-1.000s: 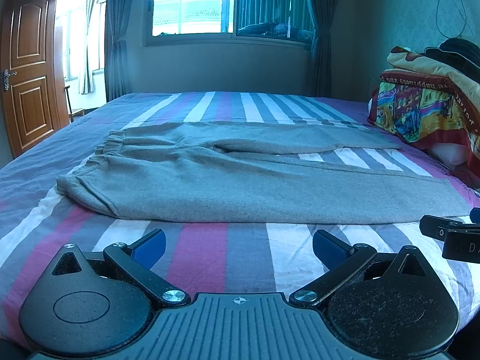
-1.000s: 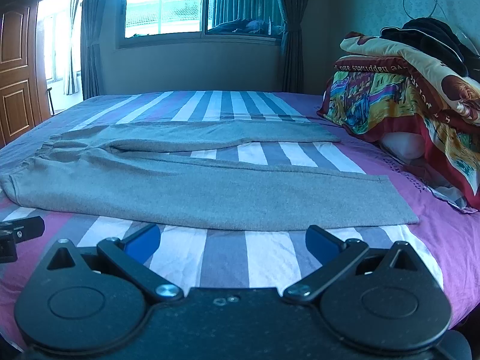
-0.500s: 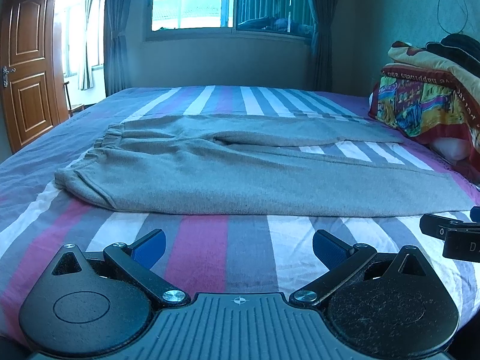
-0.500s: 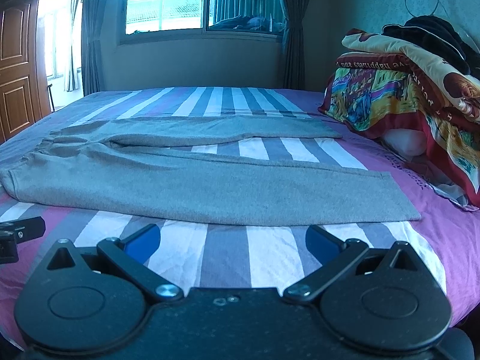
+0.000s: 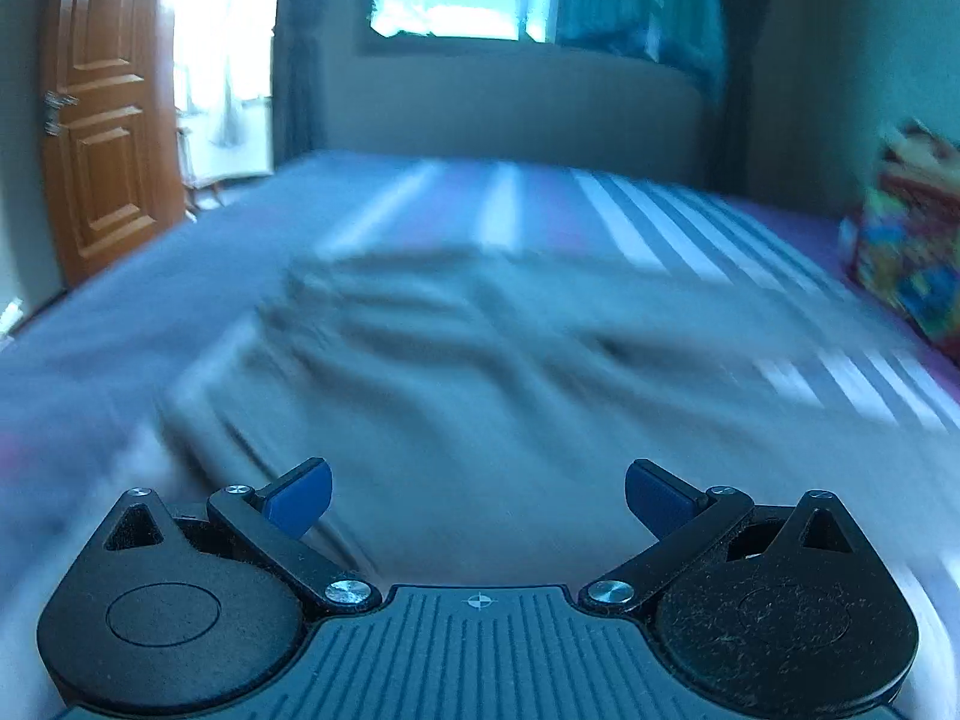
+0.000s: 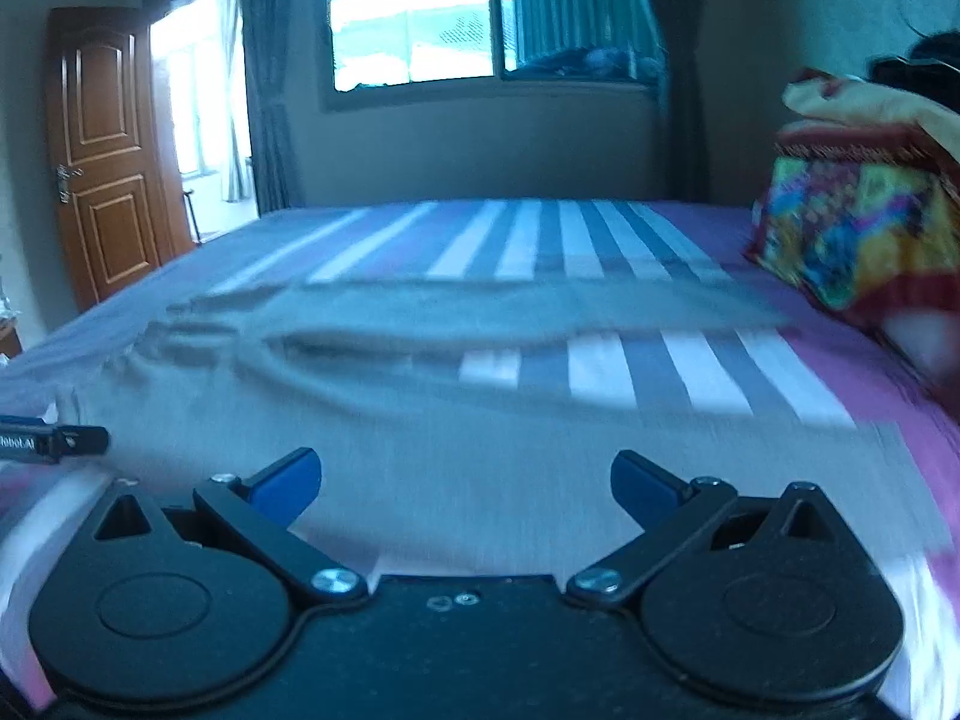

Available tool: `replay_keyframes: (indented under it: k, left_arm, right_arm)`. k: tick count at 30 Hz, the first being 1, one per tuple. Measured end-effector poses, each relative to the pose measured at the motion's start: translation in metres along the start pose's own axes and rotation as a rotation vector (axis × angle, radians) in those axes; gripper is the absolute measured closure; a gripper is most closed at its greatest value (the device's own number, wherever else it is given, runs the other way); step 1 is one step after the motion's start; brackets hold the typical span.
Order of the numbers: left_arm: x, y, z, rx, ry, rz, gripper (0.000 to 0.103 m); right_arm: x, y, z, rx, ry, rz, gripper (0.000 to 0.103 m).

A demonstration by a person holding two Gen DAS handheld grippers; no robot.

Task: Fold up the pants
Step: 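Move the left tool to the waistband and the right tool to the hem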

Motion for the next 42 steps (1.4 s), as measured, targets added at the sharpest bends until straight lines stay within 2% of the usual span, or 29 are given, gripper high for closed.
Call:
replay_keyframes:
  k: [4,6,7,9,10,12,14,15,16,17,20,22,24,26,30,34,36,38,39,40,41,42]
  left_arm:
    - [-0.057,0.067,0.064,-0.013,0.005,-0.173,0.0]
    - [-0.075,0.1,0.096,0.019,0.02,-0.295,0.0]
    - [-0.083,0.113,0.11,0.004,0.014,-0.324,0.0]
    - [-0.097,0.127,0.145,-0.03,0.025,-0.226,0.0]
    - [-0.103,0.132,0.164,-0.071,0.032,-0.152,0.0]
    - [-0.111,0.139,0.203,-0.06,0.103,-0.076,0.0]
    - [-0.117,0.148,0.239,-0.087,0.156,-0.011,0.0]
    - [-0.12,0.152,0.253,-0.081,0.161,0.011,0.012]
    - [-0.124,0.156,0.269,-0.035,0.178,0.015,0.047]
    - [-0.128,0.16,0.287,0.01,0.218,0.016,0.056]
    - [-0.139,0.158,0.319,0.045,0.232,0.08,0.05]
    - [-0.144,0.154,0.333,0.107,0.246,0.084,0.04]
    - [-0.146,0.148,0.35,0.151,0.284,0.14,0.038]
    - [-0.144,0.144,0.365,0.185,0.312,0.188,0.038]
    - [-0.141,0.147,0.377,0.282,0.347,0.157,0.038]
    - [-0.142,0.138,0.383,0.323,0.355,0.211,0.038]
    - [-0.142,0.143,0.383,0.343,0.368,0.201,0.038]
    - [-0.141,0.145,0.39,0.34,0.381,0.168,0.037]
    - [-0.139,0.141,0.39,0.326,0.373,0.198,0.039]
    - [-0.138,0.135,0.387,0.318,0.359,0.237,0.062]
    - [-0.137,0.13,0.384,0.343,0.358,0.249,0.071]
    - [-0.137,0.126,0.381,0.34,0.352,0.264,0.083]
  right_arm:
    - [-0.055,-0.006,0.058,-0.061,0.006,-0.036,0.0]
    - [-0.079,-0.007,0.095,-0.103,0.026,-0.041,0.001]
    - [-0.086,-0.005,0.109,-0.119,0.031,-0.041,0.001]
    - [-0.105,-0.001,0.149,-0.15,0.052,-0.05,0.002]
    - [-0.11,0.0,0.164,-0.161,0.064,-0.056,0.003]
    - [-0.12,0.008,0.203,-0.193,0.095,-0.097,0.013]
    - [-0.126,0.016,0.24,-0.22,0.129,-0.152,0.021]
    - [-0.13,0.02,0.261,-0.232,0.144,-0.177,0.027]
    - [-0.133,0.021,0.277,-0.244,0.156,-0.181,0.029]
    - [-0.137,0.022,0.297,-0.266,0.176,-0.18,0.037]
    - [-0.144,0.021,0.337,-0.303,0.192,-0.205,0.038]
    - [-0.152,0.019,0.364,-0.321,0.195,-0.218,0.038]
    - [-0.157,0.015,0.388,-0.347,0.208,-0.225,0.038]
    - [-0.159,0.013,0.402,-0.386,0.231,-0.23,0.041]
    - [-0.151,0.012,0.422,-0.446,0.301,-0.316,0.046]
    - [-0.139,0.014,0.435,-0.507,0.402,-0.395,0.044]
    - [-0.137,0.015,0.435,-0.498,0.423,-0.463,0.047]
    - [-0.137,0.016,0.436,-0.5,0.45,-0.488,0.047]
    - [-0.137,0.015,0.437,-0.501,0.466,-0.494,0.046]
    - [-0.136,0.017,0.438,-0.505,0.486,-0.494,0.046]
    - [-0.133,0.019,0.437,-0.512,0.506,-0.494,0.046]
    - [-0.131,0.022,0.435,-0.513,0.519,-0.512,0.055]
Point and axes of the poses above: each gripper's, at about its wrist camera, not at the fingertips, and z roughly the way its jaws point, y to its left, x to its underside, the point moved 5 cm from there along z, roughly the way its jaws point, and after that the axes turned 3 degrees about -x, right-handed, at the moved point
